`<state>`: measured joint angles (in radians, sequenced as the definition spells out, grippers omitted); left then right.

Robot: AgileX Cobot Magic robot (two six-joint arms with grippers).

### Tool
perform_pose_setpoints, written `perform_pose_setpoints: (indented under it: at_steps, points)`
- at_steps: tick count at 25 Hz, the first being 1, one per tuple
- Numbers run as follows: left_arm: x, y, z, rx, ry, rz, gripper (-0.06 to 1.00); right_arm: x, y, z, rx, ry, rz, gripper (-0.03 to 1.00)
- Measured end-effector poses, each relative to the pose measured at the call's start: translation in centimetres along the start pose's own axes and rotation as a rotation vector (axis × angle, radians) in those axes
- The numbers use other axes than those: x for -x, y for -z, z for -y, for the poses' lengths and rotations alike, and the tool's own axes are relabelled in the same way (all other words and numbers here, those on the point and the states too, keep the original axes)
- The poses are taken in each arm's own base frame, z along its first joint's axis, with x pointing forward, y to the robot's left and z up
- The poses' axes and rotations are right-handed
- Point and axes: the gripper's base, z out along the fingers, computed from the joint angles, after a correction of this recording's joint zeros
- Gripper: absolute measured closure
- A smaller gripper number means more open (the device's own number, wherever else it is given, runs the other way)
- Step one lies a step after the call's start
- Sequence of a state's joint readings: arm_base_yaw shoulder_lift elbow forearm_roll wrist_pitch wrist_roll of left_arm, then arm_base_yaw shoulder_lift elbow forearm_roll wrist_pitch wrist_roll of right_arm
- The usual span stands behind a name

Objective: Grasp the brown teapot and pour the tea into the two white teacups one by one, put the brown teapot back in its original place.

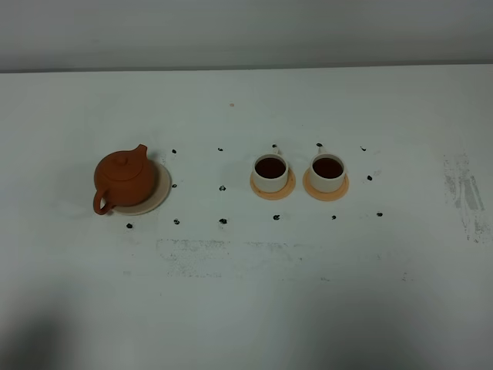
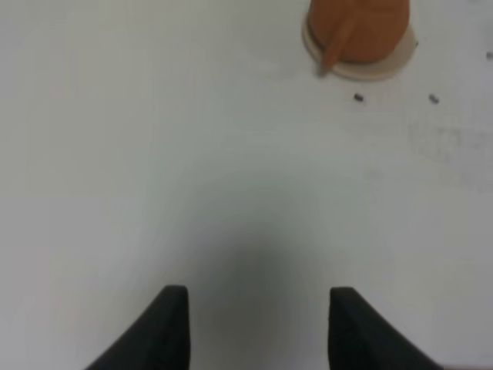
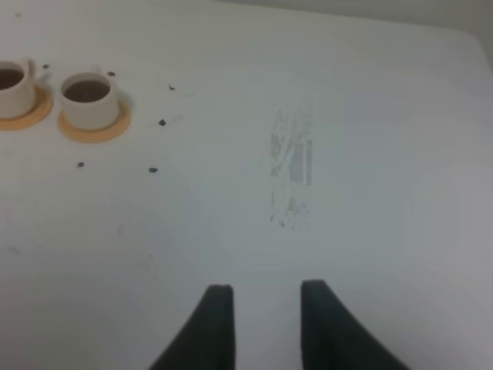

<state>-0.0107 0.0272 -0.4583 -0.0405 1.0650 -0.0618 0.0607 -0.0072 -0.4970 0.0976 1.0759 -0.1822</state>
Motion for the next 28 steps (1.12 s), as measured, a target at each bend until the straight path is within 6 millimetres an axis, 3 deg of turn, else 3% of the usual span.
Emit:
perform_pose_setpoints:
  at_steps: [28]
  points:
    - [-0.27,0.31,0.0,0.01,0.007,0.031,0.5,0.0,0.0,0.0,0.0,0.0,0.0,0.73]
